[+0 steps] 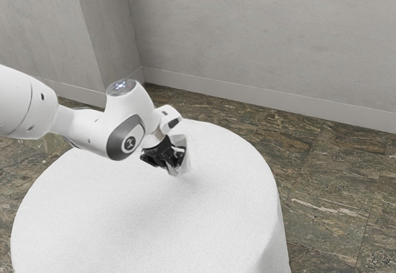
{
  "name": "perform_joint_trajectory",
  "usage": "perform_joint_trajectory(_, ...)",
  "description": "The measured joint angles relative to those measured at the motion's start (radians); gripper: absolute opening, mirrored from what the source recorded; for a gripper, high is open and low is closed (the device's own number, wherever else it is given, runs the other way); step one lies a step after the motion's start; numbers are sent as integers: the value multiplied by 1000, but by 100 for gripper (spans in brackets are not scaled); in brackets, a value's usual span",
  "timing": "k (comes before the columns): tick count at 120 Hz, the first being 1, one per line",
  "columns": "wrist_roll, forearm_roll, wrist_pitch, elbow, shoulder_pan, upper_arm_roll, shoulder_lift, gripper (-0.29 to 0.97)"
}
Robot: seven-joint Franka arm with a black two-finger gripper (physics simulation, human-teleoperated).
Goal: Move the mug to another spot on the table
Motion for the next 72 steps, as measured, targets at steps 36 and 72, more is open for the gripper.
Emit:
perform_joint_trajectory(36, -25, 78, 4, -179, -16, 48, -162, -8)
perform_joint_trajectory(72, -47, 150, 28, -239, 105, -51, -175, -8)
